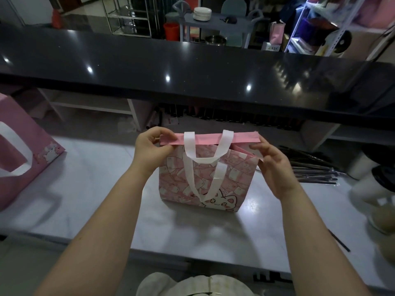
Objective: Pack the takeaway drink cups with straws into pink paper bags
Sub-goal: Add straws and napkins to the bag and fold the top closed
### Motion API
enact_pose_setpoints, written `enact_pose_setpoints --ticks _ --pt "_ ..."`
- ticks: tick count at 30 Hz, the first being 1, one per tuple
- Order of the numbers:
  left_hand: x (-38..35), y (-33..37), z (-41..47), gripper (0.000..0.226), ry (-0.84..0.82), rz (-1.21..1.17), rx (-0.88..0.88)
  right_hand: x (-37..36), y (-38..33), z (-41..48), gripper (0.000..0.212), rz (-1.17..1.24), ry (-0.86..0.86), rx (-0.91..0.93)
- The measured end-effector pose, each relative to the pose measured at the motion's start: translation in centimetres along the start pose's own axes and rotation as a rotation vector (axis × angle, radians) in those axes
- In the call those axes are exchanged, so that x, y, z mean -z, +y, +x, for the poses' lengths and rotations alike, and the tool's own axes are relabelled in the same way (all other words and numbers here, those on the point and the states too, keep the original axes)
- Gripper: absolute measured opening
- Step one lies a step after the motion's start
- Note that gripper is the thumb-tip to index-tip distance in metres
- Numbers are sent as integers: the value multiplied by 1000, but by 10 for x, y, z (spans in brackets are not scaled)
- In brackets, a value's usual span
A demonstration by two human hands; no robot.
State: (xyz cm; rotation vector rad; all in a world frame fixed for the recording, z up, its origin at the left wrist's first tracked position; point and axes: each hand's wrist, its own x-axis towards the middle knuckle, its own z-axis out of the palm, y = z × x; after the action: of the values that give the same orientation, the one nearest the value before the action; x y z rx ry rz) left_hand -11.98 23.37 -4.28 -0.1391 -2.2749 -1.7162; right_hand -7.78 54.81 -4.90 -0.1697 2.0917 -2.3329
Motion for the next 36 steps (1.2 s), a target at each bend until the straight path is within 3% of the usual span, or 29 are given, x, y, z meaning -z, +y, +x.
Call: enact_pose_setpoints --ticks 2,4,12,21,30,34,36 --pt "0 0 0 34 13 -21 9 5 -3 2 50 33 -74 -20" --pt "1 0 1 34 20 -39 19 9 -1 3 41 -91 -87 -60" --pt "9 3 2 32 -24 -58 51 -14 14 18 16 -97 230 42" --pt "19 2 5 43 -114 -3 32 -27 23 25 33 -177 407 157" --pt "25 -3 -3 12 -90 298 -230 -13 0 17 39 -397 197 233" --pt "19 1 -2 21 -36 352 -214 -5 -16 12 58 -608 20 144" --pt "18 3 -2 32 -54 371 -220 -6 -21 12 50 -662 -2 77"
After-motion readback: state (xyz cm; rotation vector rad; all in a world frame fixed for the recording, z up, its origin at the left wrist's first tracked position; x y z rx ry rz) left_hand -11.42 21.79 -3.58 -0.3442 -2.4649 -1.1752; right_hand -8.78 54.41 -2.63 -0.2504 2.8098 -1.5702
